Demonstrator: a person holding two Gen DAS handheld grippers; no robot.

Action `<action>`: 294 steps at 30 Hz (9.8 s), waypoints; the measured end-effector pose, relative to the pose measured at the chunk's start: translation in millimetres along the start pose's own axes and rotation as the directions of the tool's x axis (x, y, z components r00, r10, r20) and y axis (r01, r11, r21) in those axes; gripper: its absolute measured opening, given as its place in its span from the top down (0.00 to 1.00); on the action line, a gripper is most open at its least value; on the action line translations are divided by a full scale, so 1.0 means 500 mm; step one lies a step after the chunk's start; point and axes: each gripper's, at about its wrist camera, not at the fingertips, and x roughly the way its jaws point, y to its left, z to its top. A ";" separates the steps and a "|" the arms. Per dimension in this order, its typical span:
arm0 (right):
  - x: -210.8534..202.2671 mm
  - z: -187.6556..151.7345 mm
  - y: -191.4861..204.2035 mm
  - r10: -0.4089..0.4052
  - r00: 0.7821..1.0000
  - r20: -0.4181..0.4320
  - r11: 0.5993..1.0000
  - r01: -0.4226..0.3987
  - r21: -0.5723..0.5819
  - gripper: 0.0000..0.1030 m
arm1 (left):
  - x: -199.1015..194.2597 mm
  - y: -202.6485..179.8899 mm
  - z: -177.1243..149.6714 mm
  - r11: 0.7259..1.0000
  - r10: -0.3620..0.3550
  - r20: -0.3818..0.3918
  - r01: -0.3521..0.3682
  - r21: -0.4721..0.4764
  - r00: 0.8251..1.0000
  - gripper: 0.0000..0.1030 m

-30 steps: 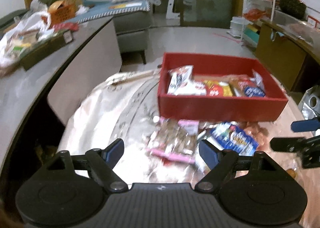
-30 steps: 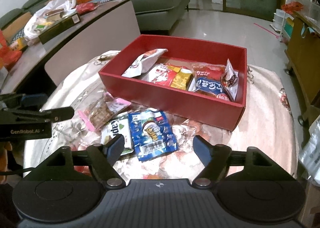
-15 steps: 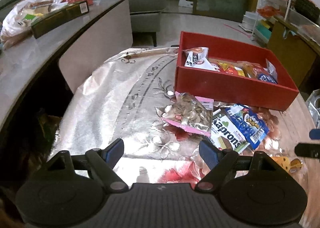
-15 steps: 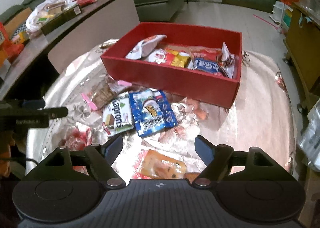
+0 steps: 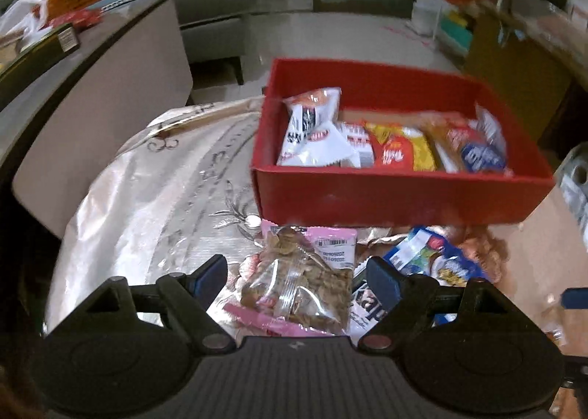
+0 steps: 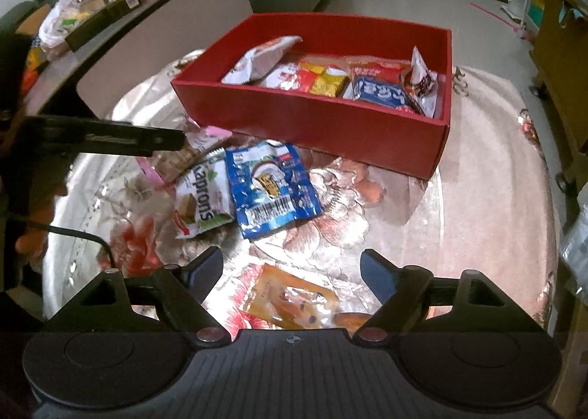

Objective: Organize snacks
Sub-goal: 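Grasp the pink-labelled seed bag with the left tool while the right tool approaches the orange popsicle pack, then lift the seed bag with the left tool while the right tool reaches for the orange popsicle pack, then grasp the orange popsicle pack with the right tool while the left tool holds the seed bag, then carry the seed bag and popsicle pack over the red box with both tools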

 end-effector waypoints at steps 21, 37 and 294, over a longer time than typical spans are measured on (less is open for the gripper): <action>0.010 -0.021 -0.044 -0.037 0.998 -0.056 0.999 0.038 0.029 0.16 | -0.093 0.055 -0.124 0.988 -0.041 -0.069 0.030 -0.153 0.997 0.51; 0.077 -0.019 -0.009 0.049 0.989 -0.139 0.997 -0.056 -0.046 0.09 | -0.094 0.039 -0.162 0.992 -0.092 -0.129 0.080 -0.093 0.987 0.50; 0.056 0.244 -0.149 -0.041 0.976 0.213 0.954 -0.025 0.299 0.60 | 0.040 -0.073 0.210 0.999 0.016 0.146 -0.010 -0.041 0.989 0.56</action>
